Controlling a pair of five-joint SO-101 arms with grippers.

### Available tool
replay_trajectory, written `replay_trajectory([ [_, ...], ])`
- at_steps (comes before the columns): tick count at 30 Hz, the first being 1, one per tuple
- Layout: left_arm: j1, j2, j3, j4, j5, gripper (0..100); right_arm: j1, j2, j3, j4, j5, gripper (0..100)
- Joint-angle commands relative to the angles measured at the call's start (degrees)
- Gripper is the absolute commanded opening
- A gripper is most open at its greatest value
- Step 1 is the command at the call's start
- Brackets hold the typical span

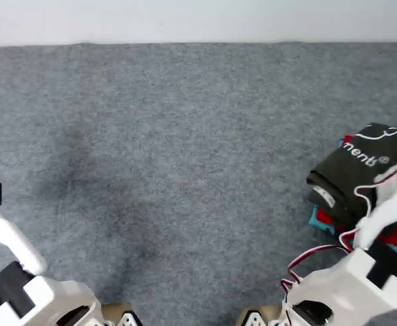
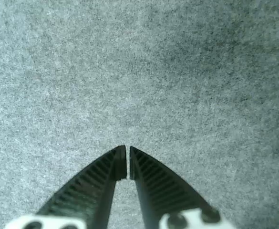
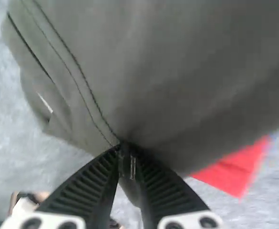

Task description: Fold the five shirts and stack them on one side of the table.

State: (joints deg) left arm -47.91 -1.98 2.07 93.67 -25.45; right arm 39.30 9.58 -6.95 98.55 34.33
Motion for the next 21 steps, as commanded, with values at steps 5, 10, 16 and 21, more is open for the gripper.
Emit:
replay_trajectory([
  [5,0.4,-3.0,-0.3,0.7,-0.5,2,0.3,-9.3,3.8,2.2,-0.3,0.9],
  [10,0.4,-3.0,-0.3,0.7,-0.5,2,0.2,-17.4,-0.3,1.7,-0.3,0.9],
  [16,0.4,-3.0,-0.5,0.7,-0.5,2,-6.0,-22.5,-1.1,2.3,-0.7,0.9],
  [21,3.1,-3.4,-0.7,5.1,-0.4,2,-15.2,-25.4,3.1,2.4,-5.5,0.9],
])
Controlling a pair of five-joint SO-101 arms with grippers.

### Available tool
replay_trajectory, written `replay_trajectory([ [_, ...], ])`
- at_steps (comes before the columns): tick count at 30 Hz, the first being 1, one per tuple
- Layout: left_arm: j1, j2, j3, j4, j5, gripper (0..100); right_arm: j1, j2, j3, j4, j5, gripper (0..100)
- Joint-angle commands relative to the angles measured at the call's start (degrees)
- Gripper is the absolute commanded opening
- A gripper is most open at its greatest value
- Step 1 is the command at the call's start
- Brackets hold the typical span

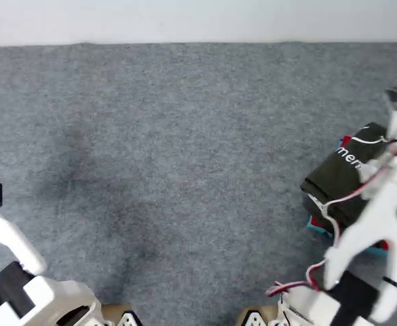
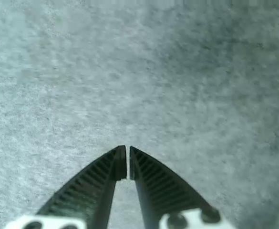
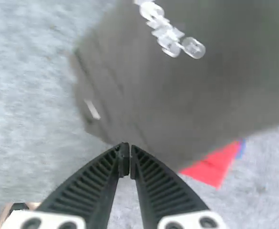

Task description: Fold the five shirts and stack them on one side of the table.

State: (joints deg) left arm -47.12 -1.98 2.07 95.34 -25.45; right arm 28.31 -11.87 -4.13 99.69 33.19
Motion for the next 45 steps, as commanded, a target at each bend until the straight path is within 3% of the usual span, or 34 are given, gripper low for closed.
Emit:
replay_trajectory([
  [1,3.2,-4.4,-1.0,4.7,-0.2,1,-5.6,-4.6,0.4,1.3,-7.6,0.9],
  [4,5.5,-10.3,-1.2,4.9,2.7,0,-9.4,-7.4,0.8,1.6,-15.9,0.9],
  [13,20.2,-25.9,2.2,4.5,11.1,1,-16.7,-13.8,1.4,2.4,-25.1,0.9],
  [20,29.4,-32.0,10.5,4.2,29.3,1,-17.6,-22.7,4.2,0.6,-33.7,0.9],
  [23,33.8,-34.8,13.8,4.2,32.8,1,-17.8,-26.2,10.3,-1.5,-34.5,0.9],
  [30,43.3,-47.0,24.9,-7.6,33.2,1,-24.1,-40.2,27.9,-9.3,-34.5,0.9],
  [38,43.9,-64.8,48.3,-29.3,32.6,1,-24.7,-55.9,51.3,-29.1,-34.5,0.9],
  [45,45.1,-76.6,64.7,-37.0,22.9,1,-25.6,-63.0,64.3,-38.1,-34.4,0.9],
])
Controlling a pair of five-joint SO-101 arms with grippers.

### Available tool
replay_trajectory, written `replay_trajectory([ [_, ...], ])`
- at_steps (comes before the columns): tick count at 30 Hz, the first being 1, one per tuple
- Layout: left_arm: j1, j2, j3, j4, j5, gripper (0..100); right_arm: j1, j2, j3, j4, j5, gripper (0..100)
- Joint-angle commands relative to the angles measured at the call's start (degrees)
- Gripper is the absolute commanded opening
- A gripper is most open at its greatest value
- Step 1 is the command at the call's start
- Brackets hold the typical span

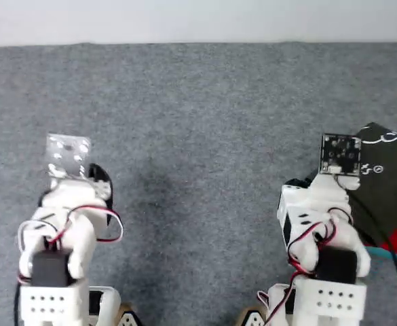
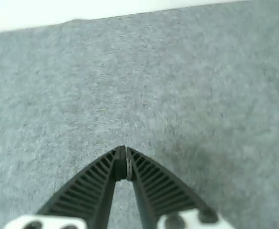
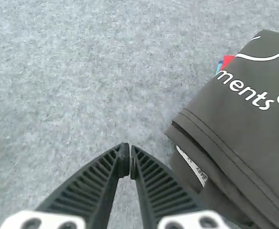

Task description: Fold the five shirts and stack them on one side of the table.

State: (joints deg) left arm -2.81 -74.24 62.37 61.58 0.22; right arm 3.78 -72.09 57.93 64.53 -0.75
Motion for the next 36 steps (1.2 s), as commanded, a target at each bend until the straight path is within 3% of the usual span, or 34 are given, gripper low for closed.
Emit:
replay_trajectory([
  [1,1.1,-6.0,6.5,-4.1,-3.1,1,-1.7,-3.4,3.8,-3.5,-0.4,0.9],
  [8,1.1,-14.5,20.3,-8.8,-3.3,1,-7.3,-7.5,15.9,-9.7,-0.5,0.9],
  [12,1.1,-19.6,26.9,-10.4,-7.6,1,-8.7,-11.2,24.8,-15.8,-0.3,0.9],
  [18,1.4,-29.0,34.2,-7.7,-8.9,1,-10.9,-19.8,35.3,-18.5,-0.1,0.9],
  [28,3.3,-28.7,34.1,-6.2,-5.0,1,-18.4,-28.6,38.7,-9.3,-0.1,0.9],
  [36,5.5,-29.0,34.1,3.9,-5.2,1,-18.5,-29.1,38.7,0.7,-0.1,0.9],
])
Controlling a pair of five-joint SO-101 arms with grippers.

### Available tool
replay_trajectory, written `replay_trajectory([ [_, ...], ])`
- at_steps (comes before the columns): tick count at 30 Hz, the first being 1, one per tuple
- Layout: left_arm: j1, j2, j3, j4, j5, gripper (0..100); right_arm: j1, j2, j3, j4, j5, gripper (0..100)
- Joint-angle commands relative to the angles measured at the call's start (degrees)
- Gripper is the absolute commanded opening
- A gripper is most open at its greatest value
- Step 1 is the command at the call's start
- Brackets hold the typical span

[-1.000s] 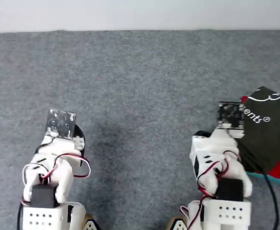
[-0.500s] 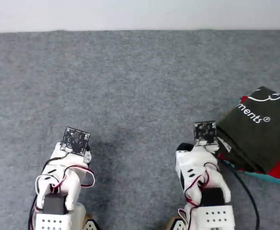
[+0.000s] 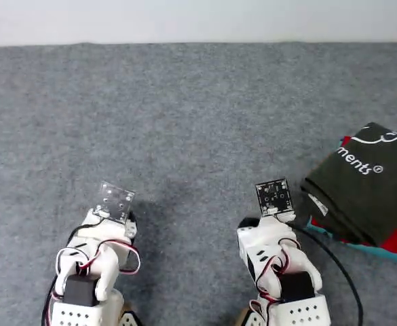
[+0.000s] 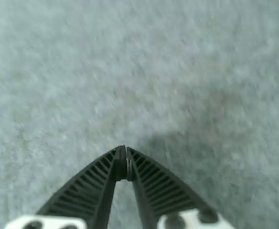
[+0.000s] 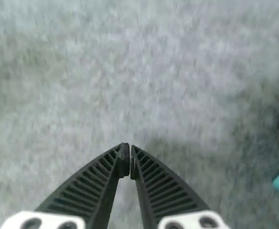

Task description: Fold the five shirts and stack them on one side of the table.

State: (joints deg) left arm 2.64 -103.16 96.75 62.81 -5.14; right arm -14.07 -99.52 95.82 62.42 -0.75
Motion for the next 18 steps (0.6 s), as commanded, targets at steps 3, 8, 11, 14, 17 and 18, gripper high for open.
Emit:
replay_trajectory([
  [3,-0.2,-0.2,-0.3,4.0,0.2,1,-0.6,-1.3,0.8,6.2,-0.2,0.9],
  [8,-0.2,0.1,-0.2,7.1,0.8,1,-0.3,-1.8,0.5,11.3,-0.2,0.9],
  [11,-0.2,-0.2,-0.2,8.4,5.6,1,-0.3,-1.8,0.4,11.3,-0.2,0.9],
  [14,-0.3,-0.3,-0.3,8.6,7.3,1,-0.3,-1.8,0.4,11.3,-0.3,0.9],
  [17,-2.5,-0.3,-0.3,8.7,7.4,1,-0.3,-1.8,0.4,11.3,-0.2,0.9],
  [18,-3.7,-0.3,-0.3,8.7,7.4,1,-0.3,-1.8,0.4,11.3,-0.2,0.9],
])
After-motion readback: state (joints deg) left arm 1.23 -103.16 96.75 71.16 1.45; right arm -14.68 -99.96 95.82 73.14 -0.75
